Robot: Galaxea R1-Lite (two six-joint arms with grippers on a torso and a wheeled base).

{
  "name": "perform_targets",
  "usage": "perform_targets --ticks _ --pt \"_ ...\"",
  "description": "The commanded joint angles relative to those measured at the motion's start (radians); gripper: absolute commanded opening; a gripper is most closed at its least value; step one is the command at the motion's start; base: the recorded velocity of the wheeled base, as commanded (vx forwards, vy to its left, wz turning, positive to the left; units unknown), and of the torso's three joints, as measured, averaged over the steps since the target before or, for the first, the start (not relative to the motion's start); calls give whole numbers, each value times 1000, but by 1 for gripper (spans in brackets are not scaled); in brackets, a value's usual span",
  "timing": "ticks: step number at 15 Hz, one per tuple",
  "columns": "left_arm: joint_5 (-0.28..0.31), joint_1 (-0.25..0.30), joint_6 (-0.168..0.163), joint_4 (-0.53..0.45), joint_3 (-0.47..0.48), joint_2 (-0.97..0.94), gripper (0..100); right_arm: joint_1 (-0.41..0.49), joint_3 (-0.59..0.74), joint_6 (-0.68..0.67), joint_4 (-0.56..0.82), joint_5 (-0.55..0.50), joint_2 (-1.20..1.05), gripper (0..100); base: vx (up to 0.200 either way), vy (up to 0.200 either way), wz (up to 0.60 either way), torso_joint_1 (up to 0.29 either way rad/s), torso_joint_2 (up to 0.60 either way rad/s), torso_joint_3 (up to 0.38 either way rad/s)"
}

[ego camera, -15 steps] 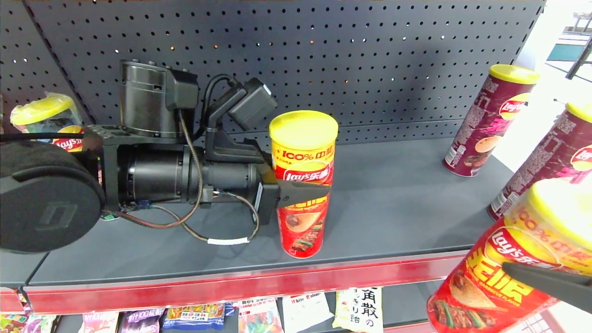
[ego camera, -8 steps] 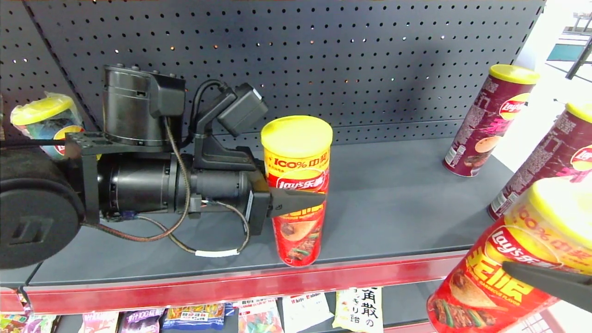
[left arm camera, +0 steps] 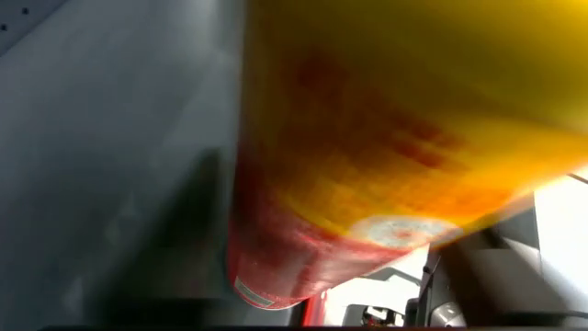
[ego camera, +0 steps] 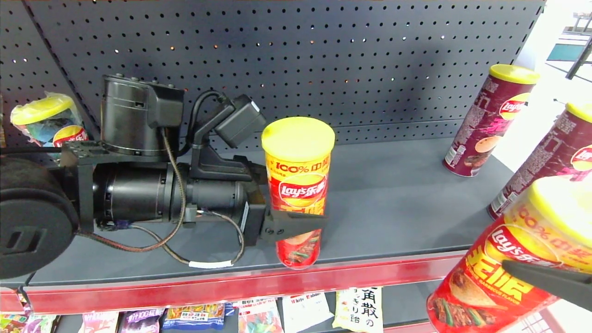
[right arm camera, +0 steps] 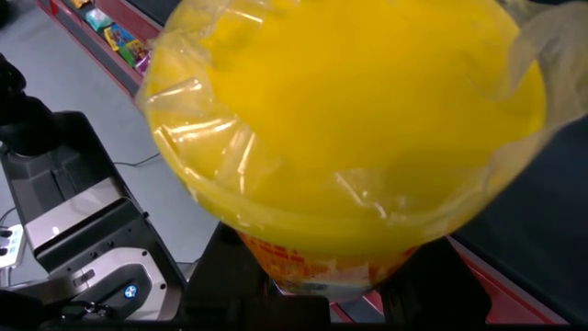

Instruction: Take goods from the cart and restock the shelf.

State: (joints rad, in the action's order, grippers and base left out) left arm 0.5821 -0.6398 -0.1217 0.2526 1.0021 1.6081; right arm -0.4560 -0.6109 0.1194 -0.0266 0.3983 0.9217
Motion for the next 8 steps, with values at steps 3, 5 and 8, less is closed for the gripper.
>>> perform_targets --ticks 3,5,8 --pt "-33 6 -1 7 -20 -17 100 -4 -47 2 -4 2 62 0 0 0 0 0 0 0" --pt "-41 17 -1 7 -42 -36 100 -9 -102 3 -4 5 115 0 0 0 0 0 0 0" --pt "-34 74 -4 7 -88 -83 100 -10 -217 5 -6 13 221 0 0 0 0 0 0 0"
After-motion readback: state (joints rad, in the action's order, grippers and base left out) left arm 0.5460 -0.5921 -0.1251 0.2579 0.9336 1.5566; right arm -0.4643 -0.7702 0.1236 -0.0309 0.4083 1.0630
